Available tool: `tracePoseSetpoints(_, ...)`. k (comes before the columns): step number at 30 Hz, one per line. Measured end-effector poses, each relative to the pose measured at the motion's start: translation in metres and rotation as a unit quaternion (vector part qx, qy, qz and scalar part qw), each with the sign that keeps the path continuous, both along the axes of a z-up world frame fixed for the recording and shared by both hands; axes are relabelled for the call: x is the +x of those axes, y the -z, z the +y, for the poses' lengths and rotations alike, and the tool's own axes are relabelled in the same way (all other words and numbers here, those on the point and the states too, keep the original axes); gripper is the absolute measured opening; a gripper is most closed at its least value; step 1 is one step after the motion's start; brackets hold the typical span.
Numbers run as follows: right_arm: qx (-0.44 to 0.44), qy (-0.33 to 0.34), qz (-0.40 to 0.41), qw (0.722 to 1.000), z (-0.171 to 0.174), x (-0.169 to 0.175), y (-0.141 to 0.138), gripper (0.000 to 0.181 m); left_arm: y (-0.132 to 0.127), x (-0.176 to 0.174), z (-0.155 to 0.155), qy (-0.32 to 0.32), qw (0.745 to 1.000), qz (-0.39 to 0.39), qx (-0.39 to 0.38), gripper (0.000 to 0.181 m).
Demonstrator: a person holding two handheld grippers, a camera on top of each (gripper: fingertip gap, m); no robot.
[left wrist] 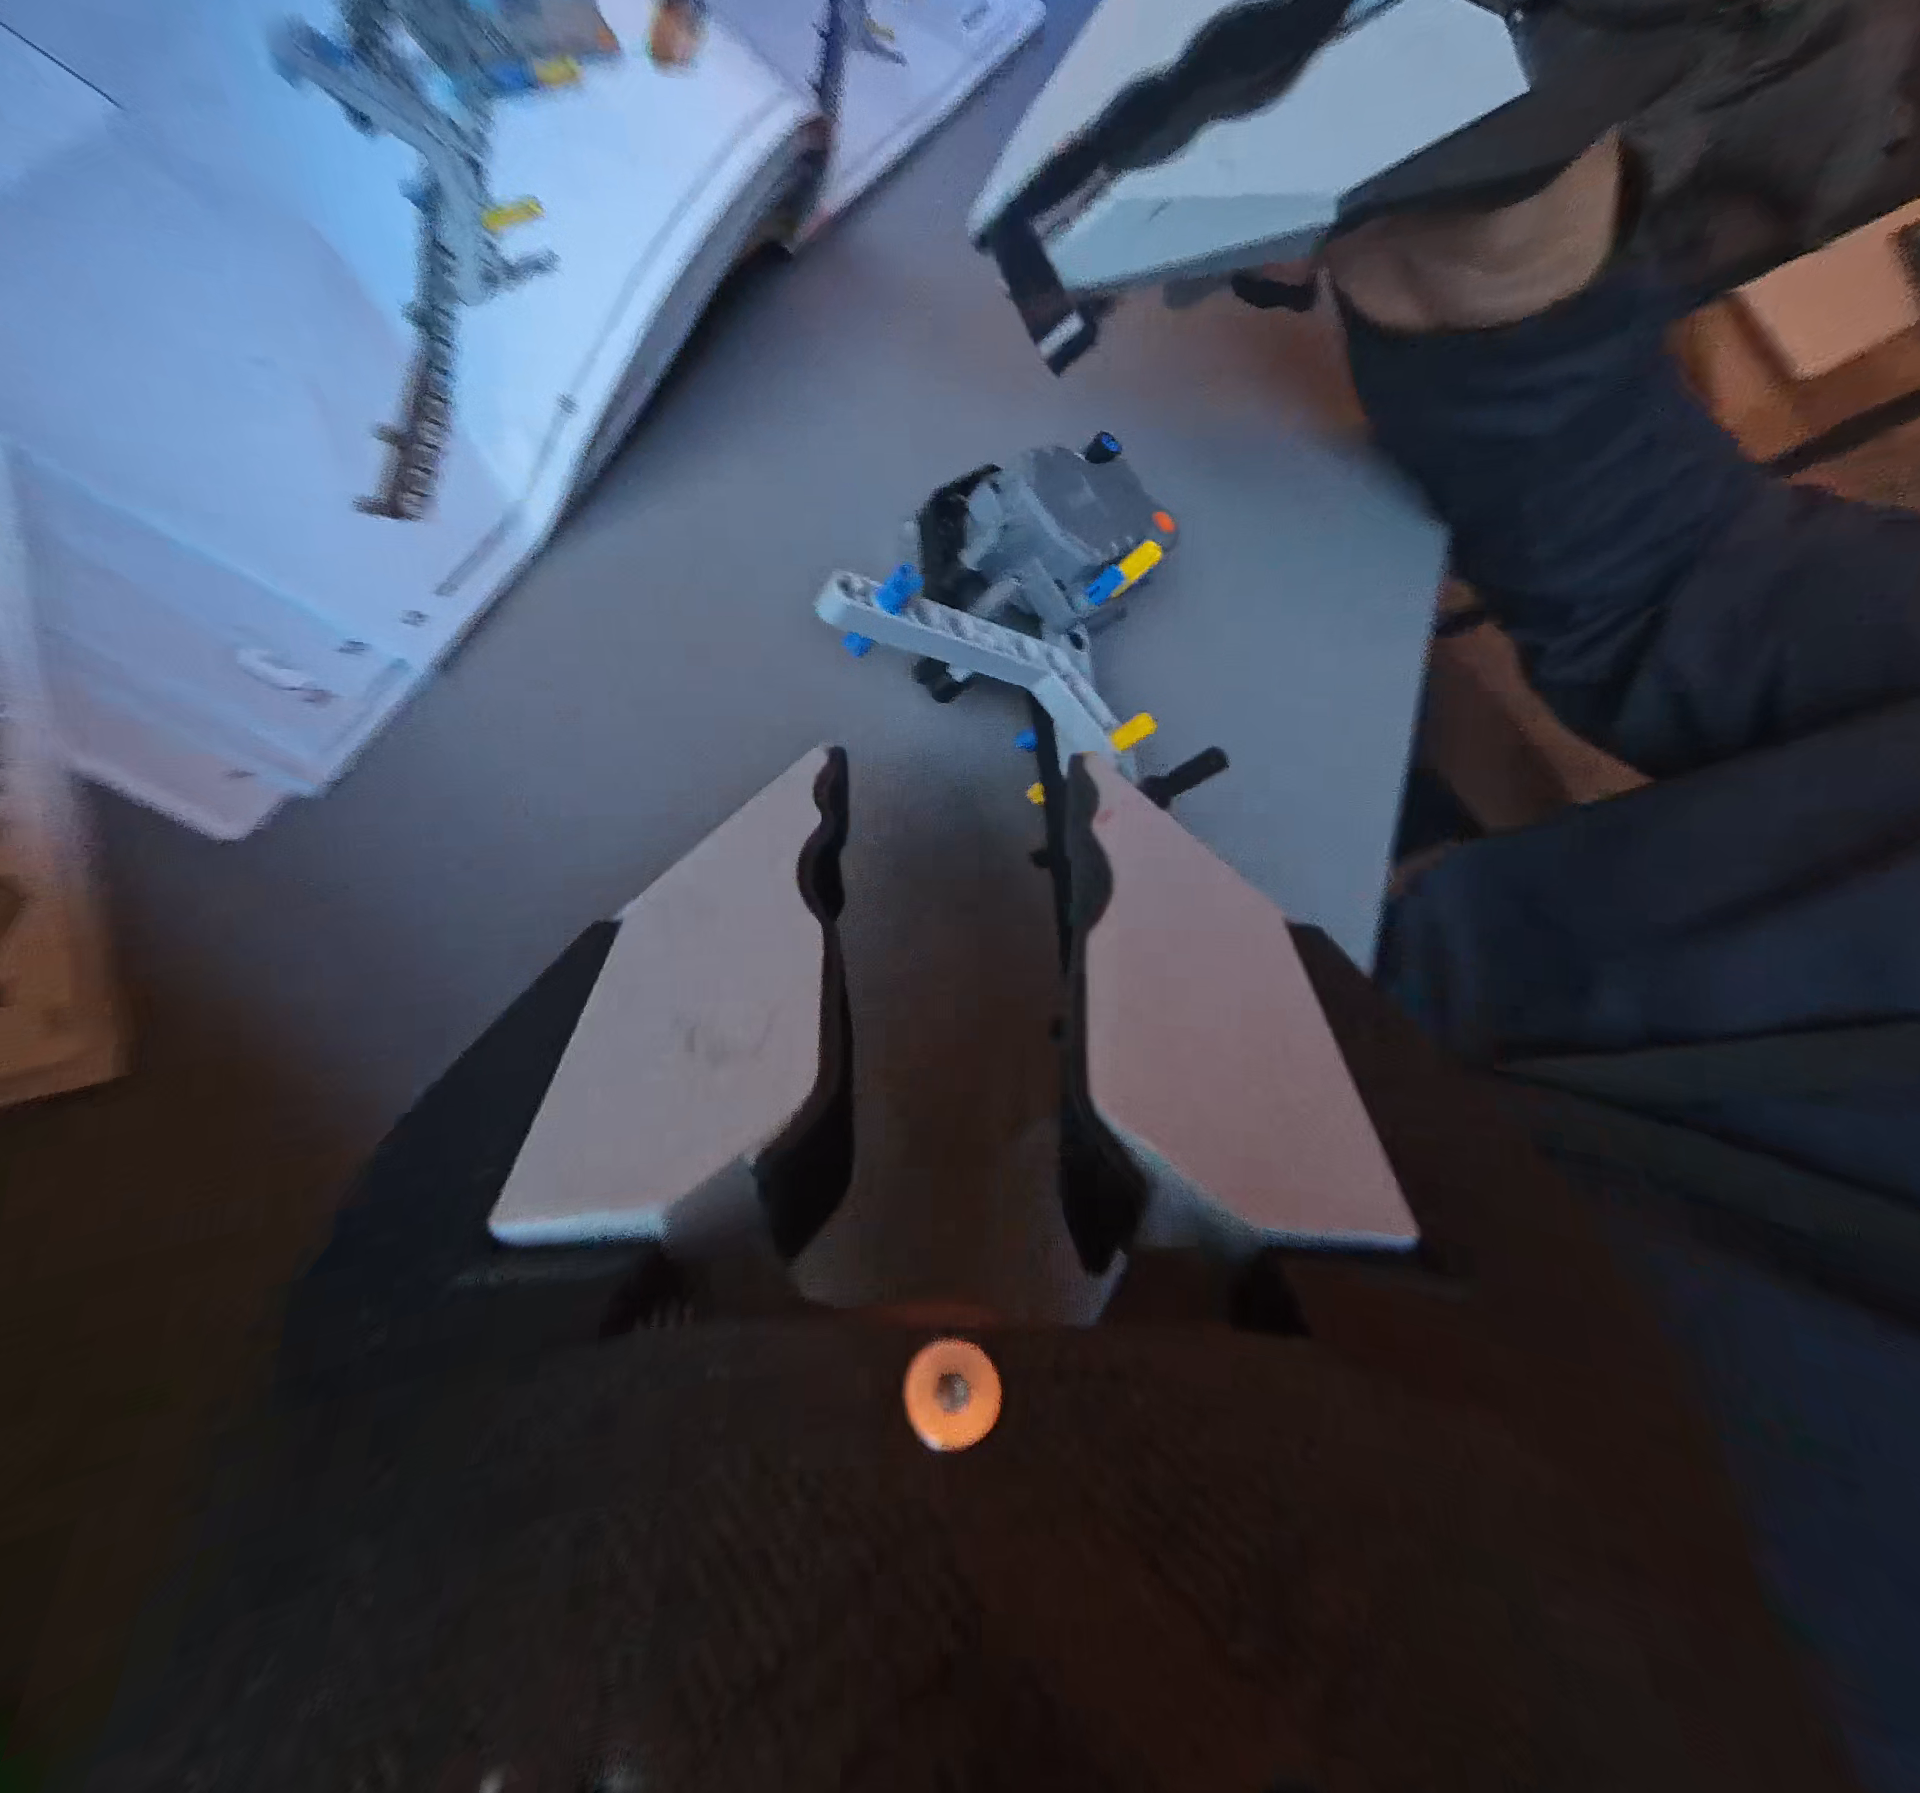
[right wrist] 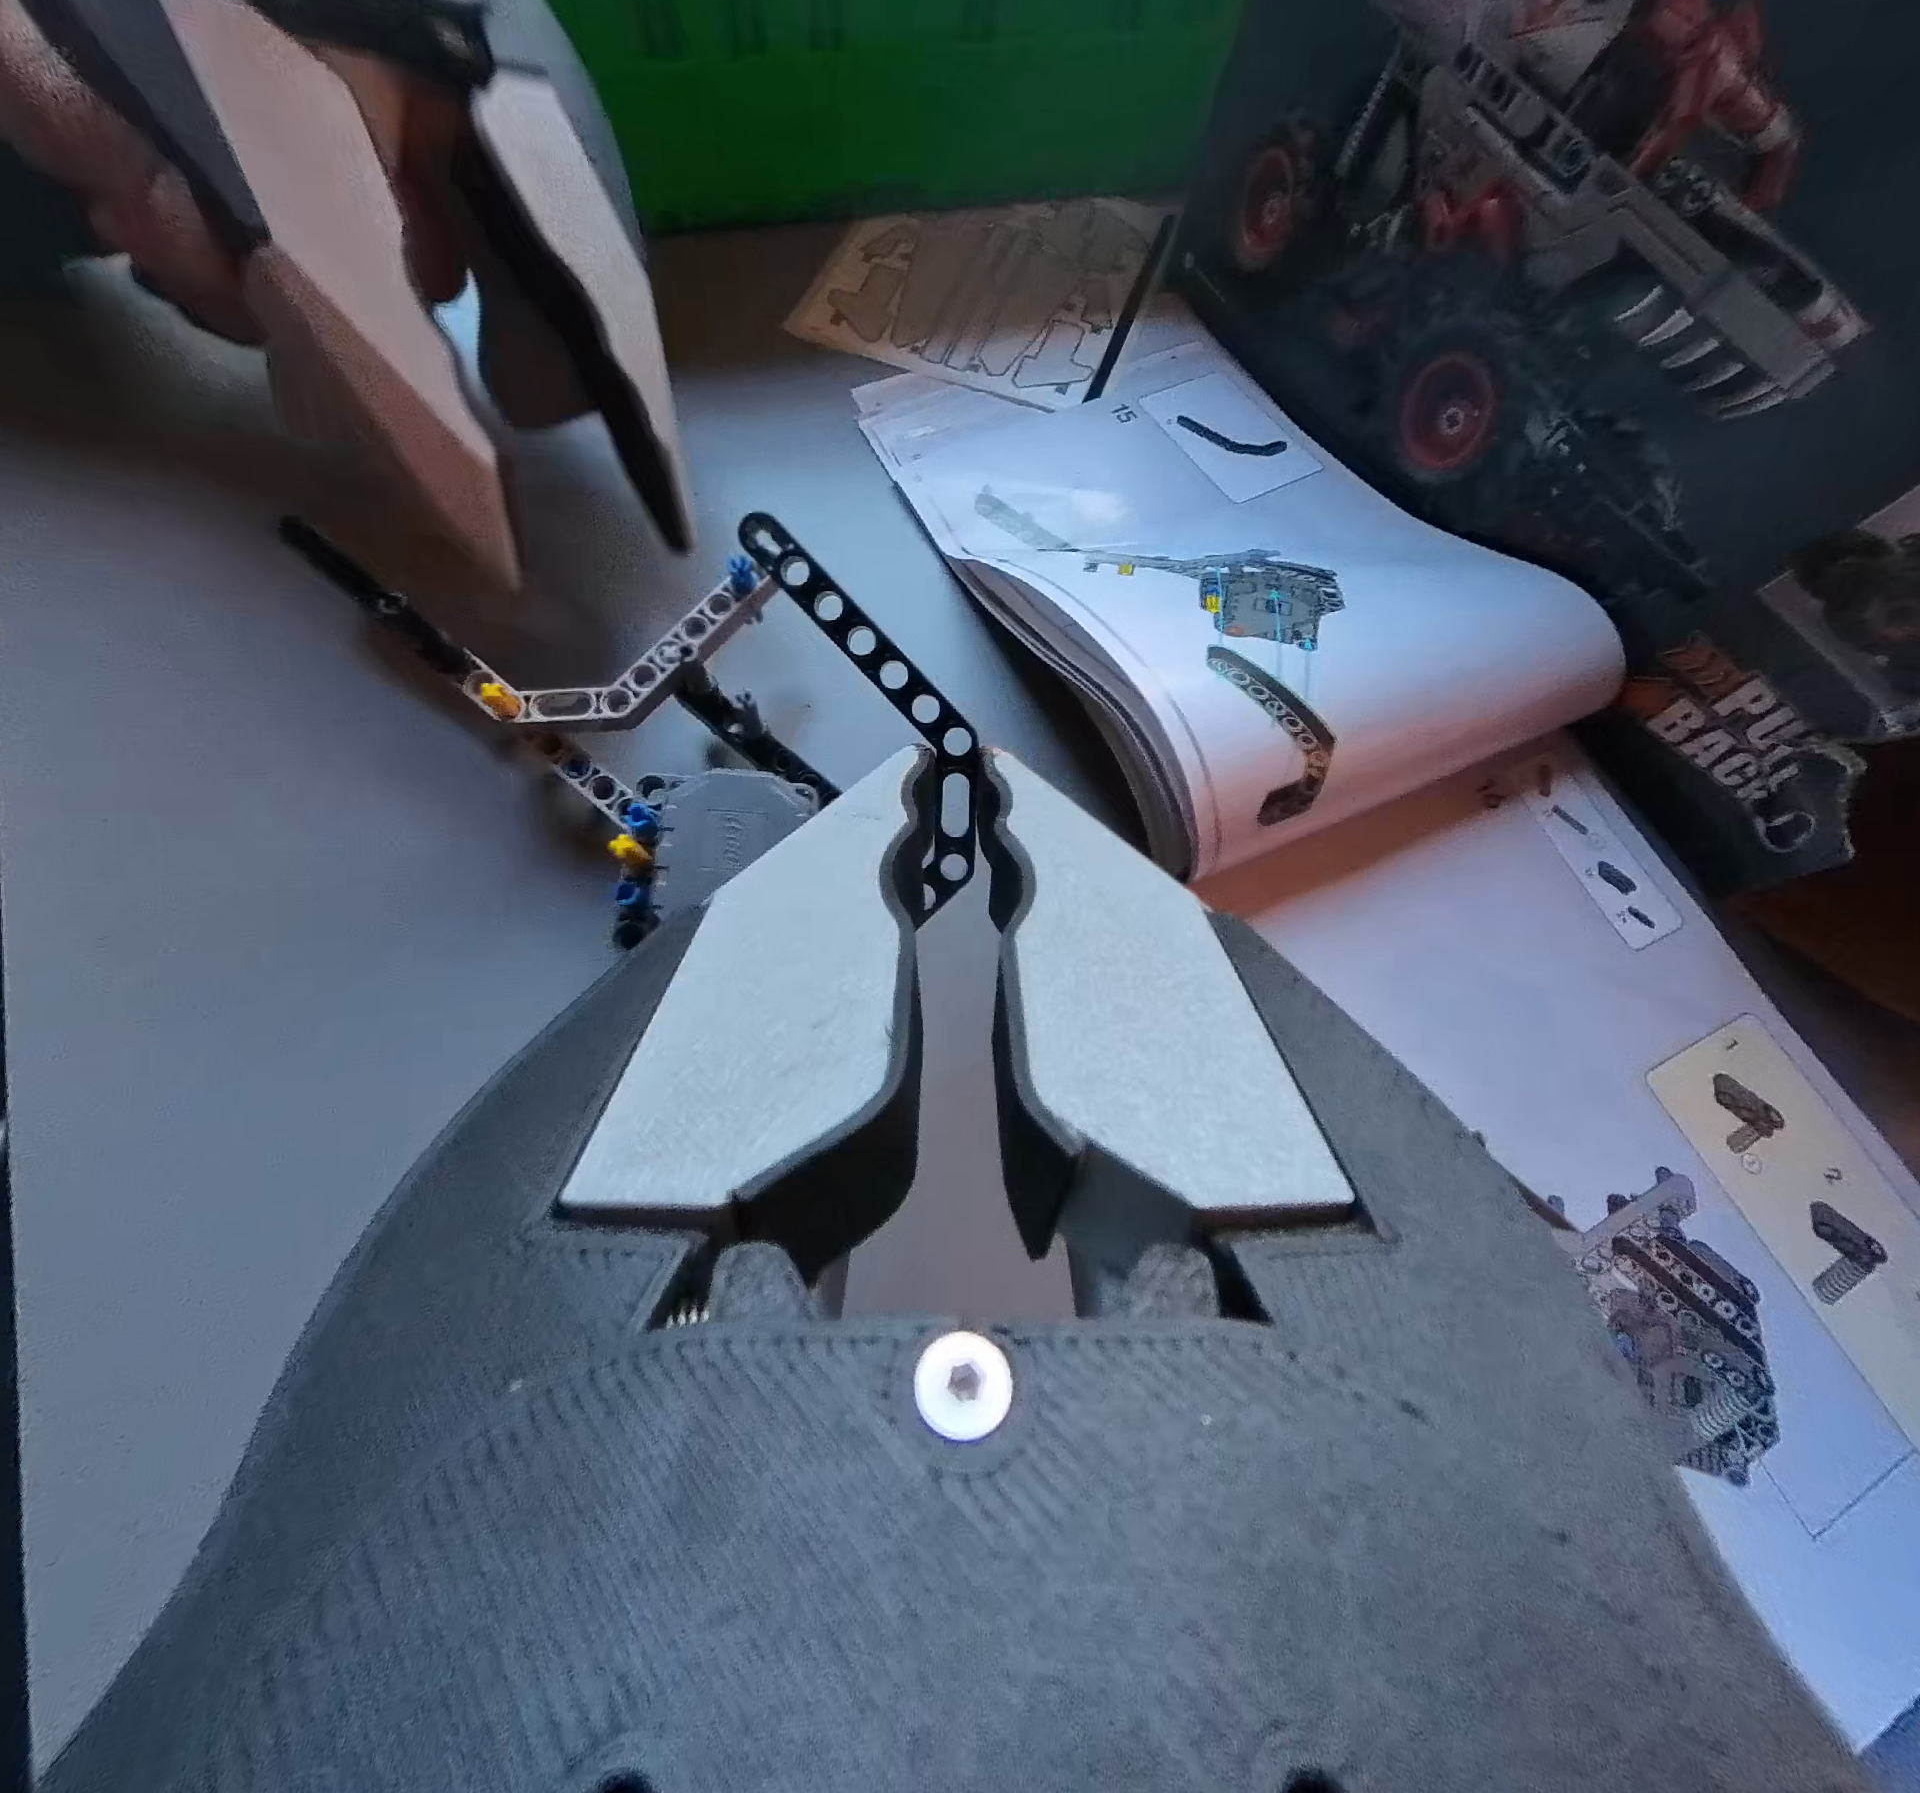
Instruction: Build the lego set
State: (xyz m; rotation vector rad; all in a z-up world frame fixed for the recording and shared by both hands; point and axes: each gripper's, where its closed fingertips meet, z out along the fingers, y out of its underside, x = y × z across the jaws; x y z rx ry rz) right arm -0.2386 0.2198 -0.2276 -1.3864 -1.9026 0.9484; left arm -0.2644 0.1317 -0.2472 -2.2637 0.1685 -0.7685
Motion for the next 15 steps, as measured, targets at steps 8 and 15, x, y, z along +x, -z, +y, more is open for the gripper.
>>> tracePoseSetpoints(8, 0.0, 0.0, -0.031, 1.0, -0.01, 0.001, 0.007, 0.004, -0.047, -0.005, 0.036, -0.013, 0.978, 0.154, 0.143, 0.028)
tracePoseSetpoints(15, 0.009, -0.011, -0.043, 0.999, -0.014, 0.005, 0.009, 0.004, -0.024, 0.023, 0.051, 0.043, 0.963, 0.224, 0.145, 0.018)
